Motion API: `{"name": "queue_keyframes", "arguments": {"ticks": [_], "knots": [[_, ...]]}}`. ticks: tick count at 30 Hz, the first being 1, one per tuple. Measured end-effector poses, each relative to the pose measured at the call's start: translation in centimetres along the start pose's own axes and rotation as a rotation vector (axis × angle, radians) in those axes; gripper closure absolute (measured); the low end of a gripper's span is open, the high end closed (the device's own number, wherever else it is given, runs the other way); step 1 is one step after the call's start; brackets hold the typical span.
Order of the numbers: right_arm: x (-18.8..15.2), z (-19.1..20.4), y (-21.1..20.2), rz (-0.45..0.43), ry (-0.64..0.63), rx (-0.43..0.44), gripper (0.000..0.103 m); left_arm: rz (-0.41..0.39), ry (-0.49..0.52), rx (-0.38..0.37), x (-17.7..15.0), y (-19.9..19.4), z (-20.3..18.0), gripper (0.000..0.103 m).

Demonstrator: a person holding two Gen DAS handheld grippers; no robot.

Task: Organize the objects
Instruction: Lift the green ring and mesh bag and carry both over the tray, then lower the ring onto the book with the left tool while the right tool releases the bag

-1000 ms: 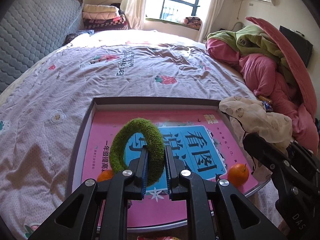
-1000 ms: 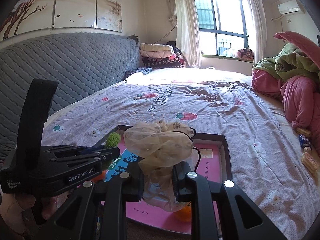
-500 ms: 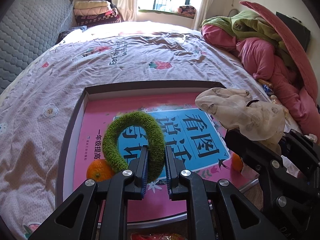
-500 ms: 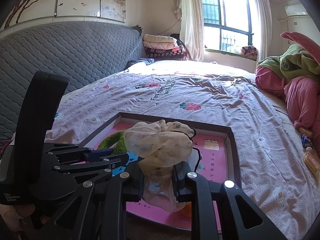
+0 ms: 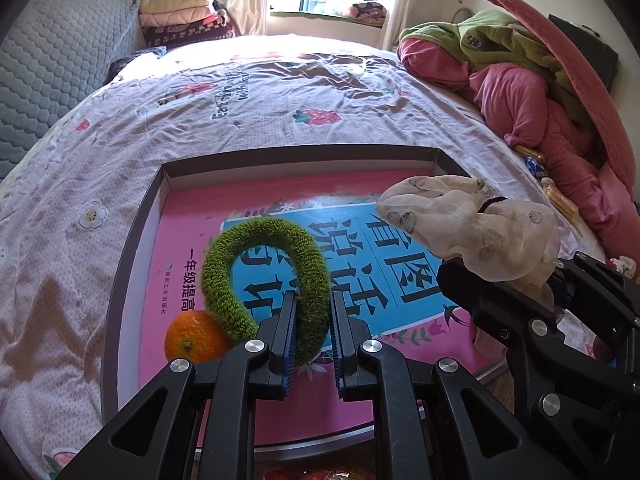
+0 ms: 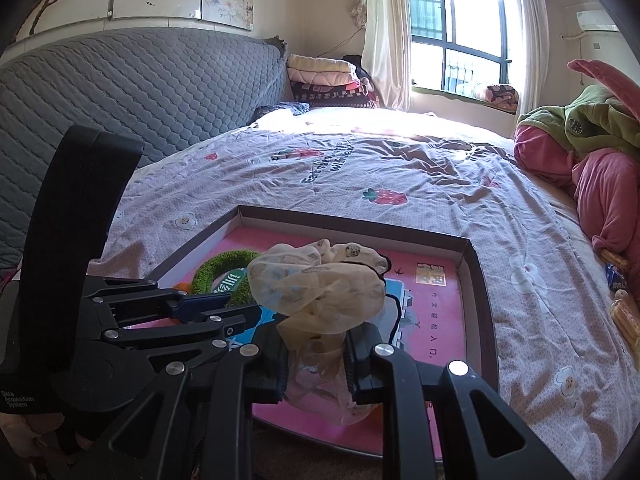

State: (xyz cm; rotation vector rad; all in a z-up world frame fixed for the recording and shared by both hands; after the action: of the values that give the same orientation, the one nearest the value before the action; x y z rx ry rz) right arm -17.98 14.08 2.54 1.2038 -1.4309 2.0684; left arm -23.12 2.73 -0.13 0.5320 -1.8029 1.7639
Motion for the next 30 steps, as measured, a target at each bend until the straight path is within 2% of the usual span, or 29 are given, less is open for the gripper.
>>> {"name": "queue_keyframes", "arguments": {"ticks": [15,30], "knots": [[-1.1,-0.4,1.6,0.088,-0.008,-0.009,0.081,0.042,0.057,0.004,-0.3,0.5,-0.3,0.087],[-2.4,-0.4,2.1,0.15,-0.024,-0.003,0.081,0.04,0.097,-0.004,-0.5,0.2,-0.8,0.087]]}}
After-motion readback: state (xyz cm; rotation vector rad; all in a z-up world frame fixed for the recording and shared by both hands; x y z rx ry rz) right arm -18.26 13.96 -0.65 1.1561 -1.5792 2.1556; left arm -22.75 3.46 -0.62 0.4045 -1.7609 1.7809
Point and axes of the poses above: each gripper's, at about its wrist camera, not at the fingertips, and y roughly the way its jaws point, z to its left, x to its top, the point moved 1 cm from there along y, roughly the way its jaws point, and after that the axes turned 10 degrees about x, right-handed, at the moved point
